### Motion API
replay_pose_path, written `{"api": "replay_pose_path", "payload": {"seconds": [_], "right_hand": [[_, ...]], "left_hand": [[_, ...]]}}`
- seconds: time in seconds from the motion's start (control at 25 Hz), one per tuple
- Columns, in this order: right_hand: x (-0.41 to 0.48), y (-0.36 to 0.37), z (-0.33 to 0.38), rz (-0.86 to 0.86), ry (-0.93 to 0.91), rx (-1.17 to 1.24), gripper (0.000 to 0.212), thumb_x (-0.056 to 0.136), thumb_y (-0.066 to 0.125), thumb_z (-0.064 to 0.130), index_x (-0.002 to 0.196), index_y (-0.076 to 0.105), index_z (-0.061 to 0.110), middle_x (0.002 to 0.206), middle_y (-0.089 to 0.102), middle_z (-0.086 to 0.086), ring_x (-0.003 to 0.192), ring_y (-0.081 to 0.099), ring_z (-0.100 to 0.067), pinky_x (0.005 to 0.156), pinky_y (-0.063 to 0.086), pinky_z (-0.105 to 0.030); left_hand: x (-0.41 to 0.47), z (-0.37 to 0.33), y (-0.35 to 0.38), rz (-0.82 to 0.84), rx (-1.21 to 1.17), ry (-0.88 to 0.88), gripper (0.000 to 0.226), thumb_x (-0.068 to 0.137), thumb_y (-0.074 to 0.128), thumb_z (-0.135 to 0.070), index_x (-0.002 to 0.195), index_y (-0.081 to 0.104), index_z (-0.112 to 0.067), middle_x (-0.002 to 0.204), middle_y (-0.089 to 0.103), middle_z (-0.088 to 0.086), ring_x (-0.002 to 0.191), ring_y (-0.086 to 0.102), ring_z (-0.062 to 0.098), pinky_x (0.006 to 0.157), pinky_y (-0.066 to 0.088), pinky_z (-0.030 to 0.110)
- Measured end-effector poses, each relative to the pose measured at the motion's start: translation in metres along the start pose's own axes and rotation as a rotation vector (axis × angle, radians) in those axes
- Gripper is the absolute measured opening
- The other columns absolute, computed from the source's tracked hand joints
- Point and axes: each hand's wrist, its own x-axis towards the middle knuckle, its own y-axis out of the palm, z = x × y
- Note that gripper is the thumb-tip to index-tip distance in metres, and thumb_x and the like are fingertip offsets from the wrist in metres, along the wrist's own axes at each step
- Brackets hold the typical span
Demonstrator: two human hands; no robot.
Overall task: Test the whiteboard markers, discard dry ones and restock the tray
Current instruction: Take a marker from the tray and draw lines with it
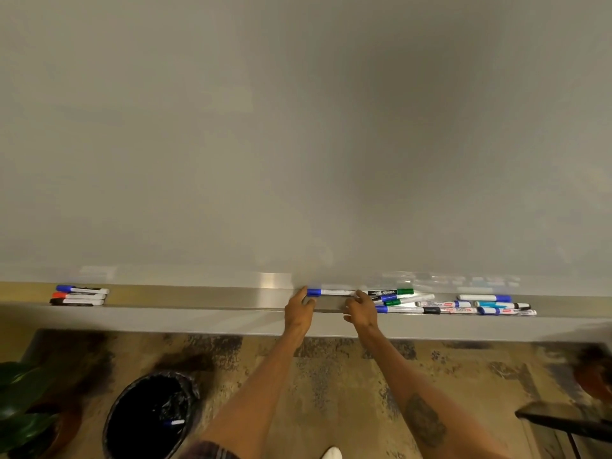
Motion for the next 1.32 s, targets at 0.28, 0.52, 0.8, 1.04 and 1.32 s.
{"api": "replay_pose_path", "payload": {"seconds": [0.28,0.52,0.8,1.04,1.32], "right_hand": [[0.003,0.005,-0.003,0.018,0.076,0.099,0.020,0.101,0.044,0.004,0.115,0.055,-0.004,0.090,0.063,-0.017,0.089,0.063,-0.029,0.082,0.057,-0.038],[-0.014,0.022,-0.003,-0.005,0.032,0.234,0.017,0.098,0.051,0.006,0.114,0.058,0.007,0.098,0.064,-0.013,0.090,0.065,-0.025,0.078,0.060,-0.031],[-0.051,0.038,0.013,0.109,-0.061,0.333,0.007,0.091,0.063,0.007,0.086,0.061,0.002,0.085,0.063,-0.017,0.082,0.066,-0.029,0.081,0.059,-0.034],[-0.082,0.069,0.055,0.030,-0.574,-0.579,0.039,0.097,0.046,0.052,0.120,0.058,0.024,0.104,0.066,0.007,0.094,0.061,-0.015,0.087,0.048,-0.038],[-0.127,0.102,0.114,0.111,-0.837,-0.368,0.026,0.104,0.044,0.029,0.123,0.056,0.015,0.111,0.063,0.004,0.095,0.059,-0.007,0.087,0.048,-0.021]], "left_hand": [[0.003,0.007,-0.008,-0.027,-0.018,-0.014,0.044,0.098,0.056,-0.020,0.142,0.051,-0.016,0.136,0.059,0.006,0.120,0.059,0.031,0.105,0.049,0.047],[-0.007,0.004,-0.032,-0.245,-0.285,-0.007,0.021,0.098,0.057,-0.015,0.113,0.070,-0.020,0.117,0.068,0.002,0.108,0.065,0.028,0.101,0.053,0.046],[-0.041,-0.035,-0.082,-0.329,-0.671,0.096,0.015,0.095,0.060,0.001,0.103,0.070,-0.008,0.108,0.068,0.008,0.099,0.067,0.026,0.084,0.059,0.035],[-0.070,-0.059,-0.114,-0.222,-0.603,0.304,0.015,0.096,0.061,-0.005,0.104,0.073,-0.008,0.102,0.073,0.010,0.096,0.069,0.025,0.089,0.058,0.036],[-0.110,-0.098,-0.150,-0.169,-0.593,0.482,0.018,0.099,0.058,-0.020,0.111,0.072,-0.018,0.104,0.074,-0.006,0.101,0.069,0.008,0.093,0.054,0.022]]}}
